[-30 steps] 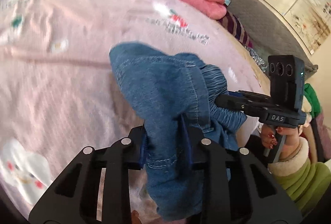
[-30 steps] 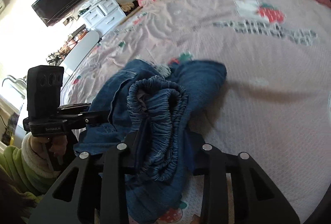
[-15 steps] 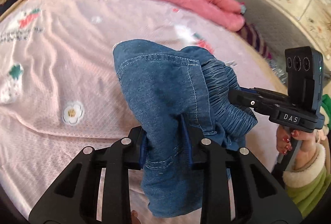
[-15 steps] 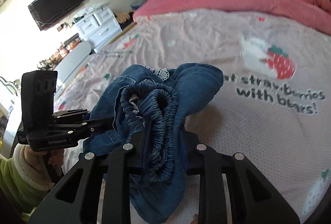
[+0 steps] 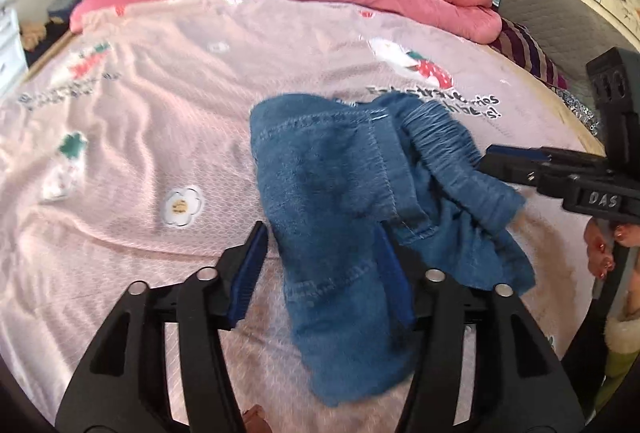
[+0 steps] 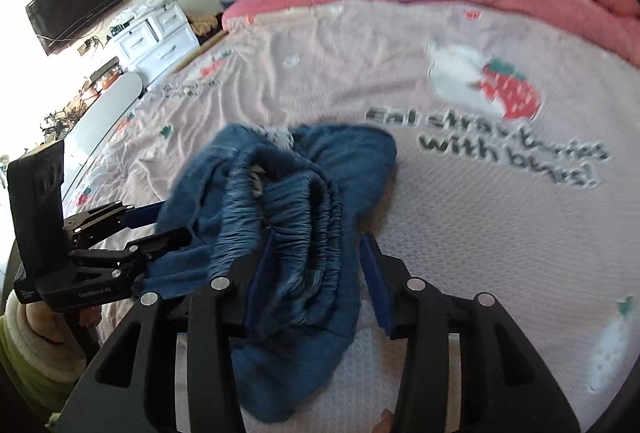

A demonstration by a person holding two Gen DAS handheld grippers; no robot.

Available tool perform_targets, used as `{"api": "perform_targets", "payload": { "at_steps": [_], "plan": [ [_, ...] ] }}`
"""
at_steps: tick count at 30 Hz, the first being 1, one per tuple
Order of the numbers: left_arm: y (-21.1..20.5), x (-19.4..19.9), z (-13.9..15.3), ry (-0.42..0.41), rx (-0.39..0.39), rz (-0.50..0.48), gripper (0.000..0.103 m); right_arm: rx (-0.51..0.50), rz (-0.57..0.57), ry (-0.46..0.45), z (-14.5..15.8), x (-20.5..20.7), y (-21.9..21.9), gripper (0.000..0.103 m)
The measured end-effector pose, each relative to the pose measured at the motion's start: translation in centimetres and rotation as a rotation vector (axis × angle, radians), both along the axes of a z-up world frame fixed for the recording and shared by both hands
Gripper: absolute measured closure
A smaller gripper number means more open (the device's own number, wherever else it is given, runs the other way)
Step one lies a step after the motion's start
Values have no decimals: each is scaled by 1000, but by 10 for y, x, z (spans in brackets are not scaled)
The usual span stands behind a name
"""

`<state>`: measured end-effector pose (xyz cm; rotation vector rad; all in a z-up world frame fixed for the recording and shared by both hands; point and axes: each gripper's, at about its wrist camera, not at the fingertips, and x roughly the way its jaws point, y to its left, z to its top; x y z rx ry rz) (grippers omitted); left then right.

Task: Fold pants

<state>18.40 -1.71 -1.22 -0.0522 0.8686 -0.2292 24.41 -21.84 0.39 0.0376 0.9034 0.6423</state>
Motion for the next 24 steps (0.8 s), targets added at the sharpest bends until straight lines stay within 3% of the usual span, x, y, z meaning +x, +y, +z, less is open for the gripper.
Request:
{"api": "perform_targets", "payload": {
  "at_steps": [4, 19, 24],
  "plan": [
    [-3, -12, 16, -39, 16, 5, 50, 13, -14, -59, 20, -20, -7, 47],
    [-12, -65, 54, -119, -2, 11, 38, -18, -39, -206, 59, -76, -14, 36],
    [-13, -85, 50, -117, -15, 36, 18, -21, -74, -267, 64, -101, -16, 16]
  ]
}}
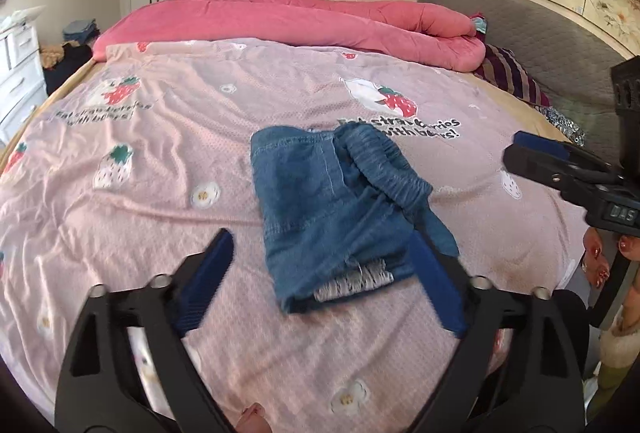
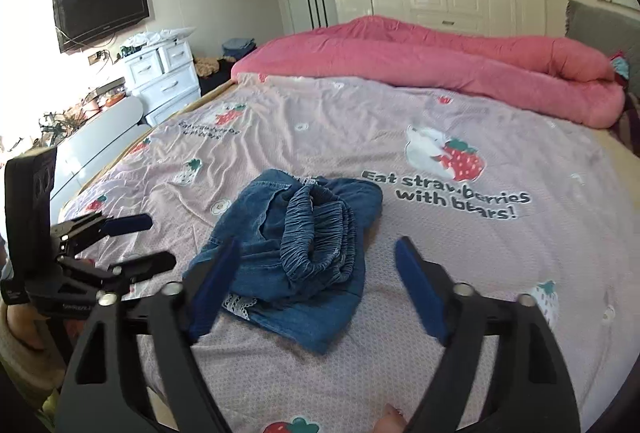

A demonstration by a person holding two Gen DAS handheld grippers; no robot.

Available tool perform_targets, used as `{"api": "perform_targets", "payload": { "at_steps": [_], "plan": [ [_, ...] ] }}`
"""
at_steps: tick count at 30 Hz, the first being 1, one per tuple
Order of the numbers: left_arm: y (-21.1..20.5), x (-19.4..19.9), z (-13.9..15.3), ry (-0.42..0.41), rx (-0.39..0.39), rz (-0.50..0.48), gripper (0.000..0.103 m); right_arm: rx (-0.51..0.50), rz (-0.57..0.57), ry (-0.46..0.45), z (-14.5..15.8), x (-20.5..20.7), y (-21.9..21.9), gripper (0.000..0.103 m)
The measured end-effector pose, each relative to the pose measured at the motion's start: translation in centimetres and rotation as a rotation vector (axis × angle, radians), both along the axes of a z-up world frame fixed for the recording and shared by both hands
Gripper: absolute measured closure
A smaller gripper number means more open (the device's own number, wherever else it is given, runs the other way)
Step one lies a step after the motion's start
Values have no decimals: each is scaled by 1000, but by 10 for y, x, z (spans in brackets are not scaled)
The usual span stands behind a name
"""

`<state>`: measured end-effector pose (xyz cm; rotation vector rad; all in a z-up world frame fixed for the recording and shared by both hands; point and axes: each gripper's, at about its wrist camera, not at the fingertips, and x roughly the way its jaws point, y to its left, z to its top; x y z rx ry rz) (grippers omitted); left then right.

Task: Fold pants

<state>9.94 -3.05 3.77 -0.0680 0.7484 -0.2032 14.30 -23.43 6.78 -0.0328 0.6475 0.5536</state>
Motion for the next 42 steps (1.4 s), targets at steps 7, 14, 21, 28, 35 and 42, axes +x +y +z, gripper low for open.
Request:
{"api": "perform_targets", "payload": {
  "at_steps": [7, 14, 21, 28, 35, 42],
  "plan": [
    [-7, -32, -21, 19, 17, 31, 10, -31, -60, -11, -21, -35, -4, 5],
    [-11, -51, -45, 86, 5, 41, 10, -77, -108, 16, -50, -55, -7, 5],
    [-10, -62, -57, 101, -2, 63, 10, -82, -138, 14, -67, -71, -7, 5],
    [-10, -71, -63, 98, -7, 82, 10, -112, -126, 21, -76, -75, -3, 5],
    [-12, -72, -64, 91, -2, 80, 10, -118, -112, 26, -80, -76, 0, 5],
    [-12, -73, -62, 83, 2, 84, 10, -105, -117, 43, -82, -74, -1, 5]
  ]
}}
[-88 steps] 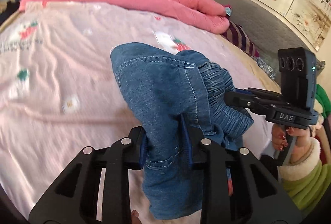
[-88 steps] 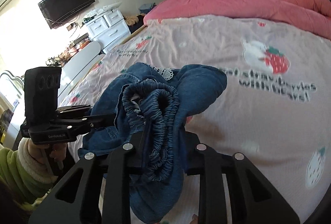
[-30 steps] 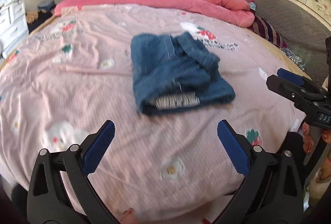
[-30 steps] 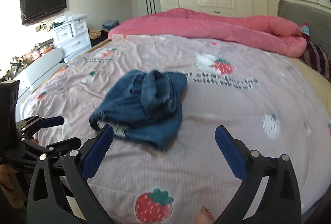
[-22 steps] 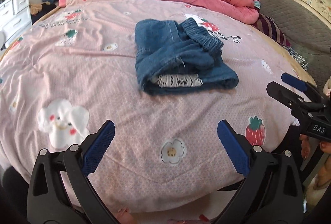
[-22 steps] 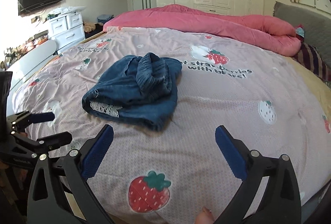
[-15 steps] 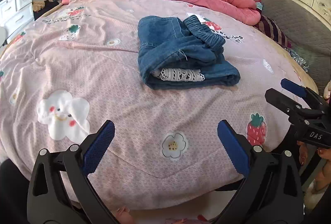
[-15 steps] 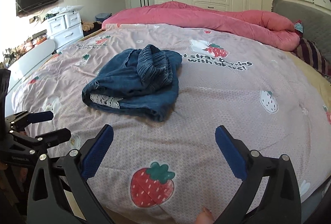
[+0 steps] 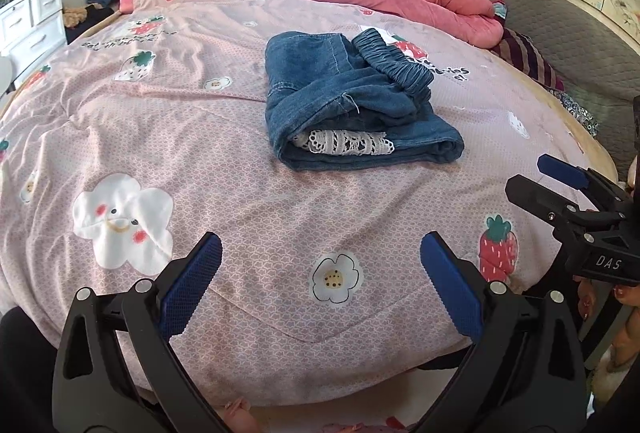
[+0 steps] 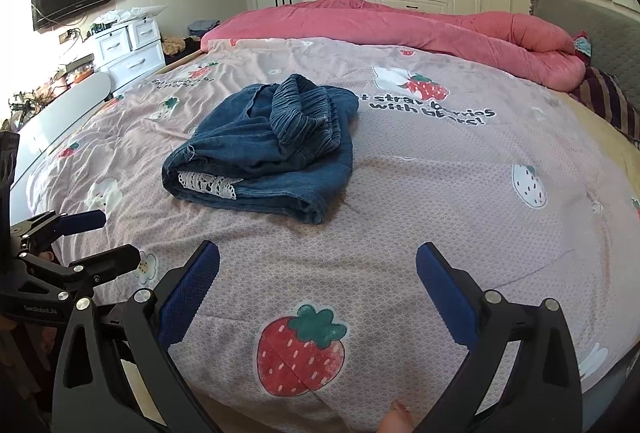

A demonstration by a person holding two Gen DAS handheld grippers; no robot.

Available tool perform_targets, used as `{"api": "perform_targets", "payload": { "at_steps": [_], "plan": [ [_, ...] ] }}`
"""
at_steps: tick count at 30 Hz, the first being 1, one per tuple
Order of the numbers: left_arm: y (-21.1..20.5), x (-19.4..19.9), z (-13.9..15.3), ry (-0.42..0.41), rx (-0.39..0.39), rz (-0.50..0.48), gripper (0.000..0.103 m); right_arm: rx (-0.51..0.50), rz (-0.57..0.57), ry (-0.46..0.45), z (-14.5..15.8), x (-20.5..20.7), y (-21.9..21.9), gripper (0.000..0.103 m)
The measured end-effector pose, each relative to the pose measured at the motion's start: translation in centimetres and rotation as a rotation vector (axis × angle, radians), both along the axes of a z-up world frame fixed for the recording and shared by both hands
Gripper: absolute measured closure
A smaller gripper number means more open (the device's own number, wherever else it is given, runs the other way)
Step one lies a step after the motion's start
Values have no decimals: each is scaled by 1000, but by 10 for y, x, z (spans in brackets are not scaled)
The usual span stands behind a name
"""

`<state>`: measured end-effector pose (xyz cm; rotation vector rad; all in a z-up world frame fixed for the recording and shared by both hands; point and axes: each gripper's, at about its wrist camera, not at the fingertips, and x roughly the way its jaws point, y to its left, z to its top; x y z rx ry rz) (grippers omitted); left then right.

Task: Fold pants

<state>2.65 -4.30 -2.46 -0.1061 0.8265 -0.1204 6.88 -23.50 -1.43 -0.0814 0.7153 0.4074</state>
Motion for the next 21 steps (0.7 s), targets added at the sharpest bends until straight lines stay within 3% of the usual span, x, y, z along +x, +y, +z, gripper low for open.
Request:
{"api": "perform_targets", "payload": {
  "at_steps": [21],
  "plan": [
    [0, 0, 4, -14, 20, 6, 10, -2, 4, 12, -2, 0, 0, 5]
  ]
}}
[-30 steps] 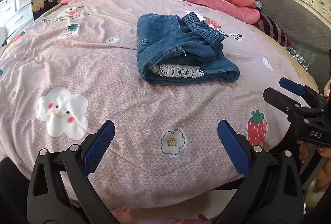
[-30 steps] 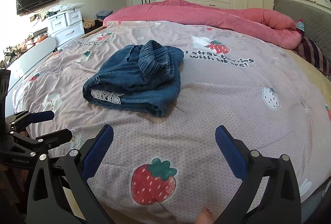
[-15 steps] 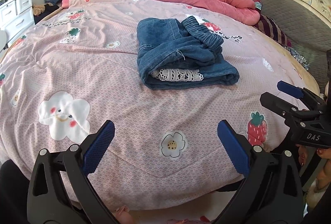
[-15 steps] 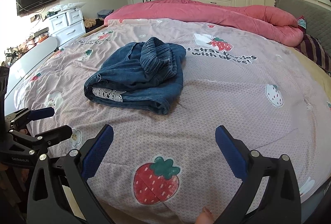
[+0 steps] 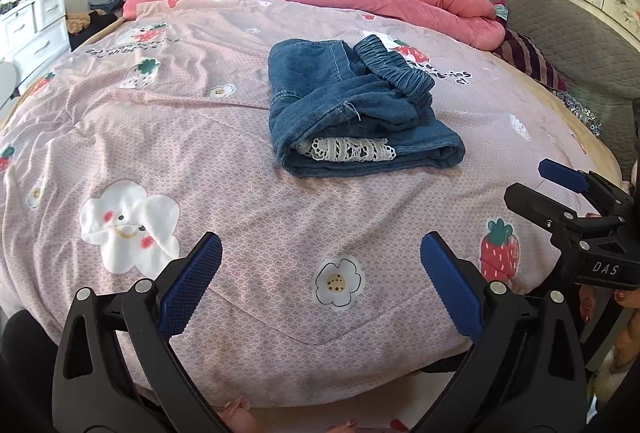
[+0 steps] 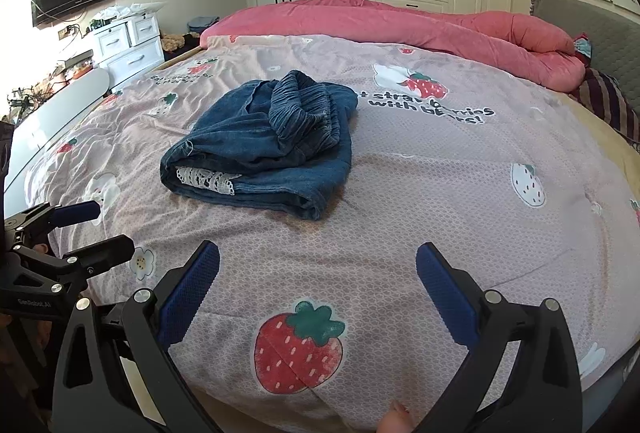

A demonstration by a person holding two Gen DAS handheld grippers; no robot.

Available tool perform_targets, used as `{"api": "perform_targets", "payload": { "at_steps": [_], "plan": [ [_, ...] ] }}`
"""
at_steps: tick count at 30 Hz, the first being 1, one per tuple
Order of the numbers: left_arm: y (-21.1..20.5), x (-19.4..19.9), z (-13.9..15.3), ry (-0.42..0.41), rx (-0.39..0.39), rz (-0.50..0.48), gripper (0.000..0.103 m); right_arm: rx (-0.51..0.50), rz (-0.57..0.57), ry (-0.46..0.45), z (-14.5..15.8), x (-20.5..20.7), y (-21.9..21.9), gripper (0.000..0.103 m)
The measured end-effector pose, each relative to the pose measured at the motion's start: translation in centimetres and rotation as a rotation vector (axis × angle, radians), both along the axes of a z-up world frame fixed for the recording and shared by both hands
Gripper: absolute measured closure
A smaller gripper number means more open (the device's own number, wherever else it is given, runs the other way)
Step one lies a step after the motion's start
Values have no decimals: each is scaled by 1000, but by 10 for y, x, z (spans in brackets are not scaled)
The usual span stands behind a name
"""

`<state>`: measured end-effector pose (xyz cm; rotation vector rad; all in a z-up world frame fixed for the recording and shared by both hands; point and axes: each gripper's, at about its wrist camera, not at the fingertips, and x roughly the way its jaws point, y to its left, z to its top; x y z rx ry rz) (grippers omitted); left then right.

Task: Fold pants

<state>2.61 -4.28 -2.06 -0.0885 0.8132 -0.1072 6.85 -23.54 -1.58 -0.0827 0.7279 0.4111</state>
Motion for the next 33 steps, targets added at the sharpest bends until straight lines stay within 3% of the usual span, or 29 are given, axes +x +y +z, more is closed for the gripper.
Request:
{"api": "perform_targets", "payload": {
  "at_steps": [33],
  "plan": [
    [-1, 1, -1, 8, 16, 17, 10, 10, -10, 15, -2, -1, 0, 4]
  ]
}}
